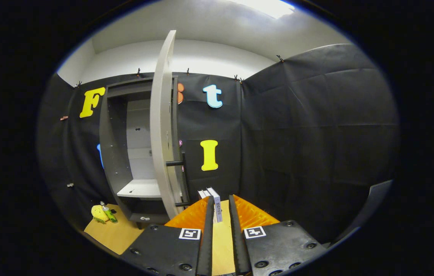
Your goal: Open the shoe cabinet door, grab the shoes and put them into the shoe cabinet, then close the shoe cabinet door.
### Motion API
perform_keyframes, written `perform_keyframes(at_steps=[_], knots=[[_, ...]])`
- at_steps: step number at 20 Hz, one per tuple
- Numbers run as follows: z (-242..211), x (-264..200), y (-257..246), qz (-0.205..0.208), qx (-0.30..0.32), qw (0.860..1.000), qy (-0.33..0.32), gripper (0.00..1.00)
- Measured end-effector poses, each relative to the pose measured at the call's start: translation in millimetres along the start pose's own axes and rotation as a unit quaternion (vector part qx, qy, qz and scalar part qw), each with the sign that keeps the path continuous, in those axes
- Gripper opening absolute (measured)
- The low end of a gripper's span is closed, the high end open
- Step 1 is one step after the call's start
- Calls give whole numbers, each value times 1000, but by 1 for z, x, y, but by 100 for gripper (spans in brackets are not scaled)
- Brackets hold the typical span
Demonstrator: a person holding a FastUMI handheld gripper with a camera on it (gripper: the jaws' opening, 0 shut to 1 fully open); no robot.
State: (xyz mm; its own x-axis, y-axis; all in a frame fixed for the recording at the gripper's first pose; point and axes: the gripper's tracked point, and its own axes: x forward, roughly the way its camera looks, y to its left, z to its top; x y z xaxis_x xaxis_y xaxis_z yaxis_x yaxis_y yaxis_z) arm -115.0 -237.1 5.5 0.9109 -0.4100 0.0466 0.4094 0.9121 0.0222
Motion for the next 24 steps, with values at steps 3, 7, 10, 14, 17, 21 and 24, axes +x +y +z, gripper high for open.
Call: perform_keyframes(at_steps=[3, 7, 10, 14, 17, 21, 24], knots=[[-8, -9, 32, 40, -2, 999, 7, 26], [-28, -16, 91, 111, 1, 993, 24, 26], [-58, -20, 136, 158, -1, 986, 49, 26], [-111, -20, 188, 200, -16, 976, 83, 27], [-177, -28, 224, 220, -39, 967, 123, 26], [-273, -37, 255, 240, -58, 951, 185, 25], [-331, -36, 269, 240, -62, 947, 206, 24]])
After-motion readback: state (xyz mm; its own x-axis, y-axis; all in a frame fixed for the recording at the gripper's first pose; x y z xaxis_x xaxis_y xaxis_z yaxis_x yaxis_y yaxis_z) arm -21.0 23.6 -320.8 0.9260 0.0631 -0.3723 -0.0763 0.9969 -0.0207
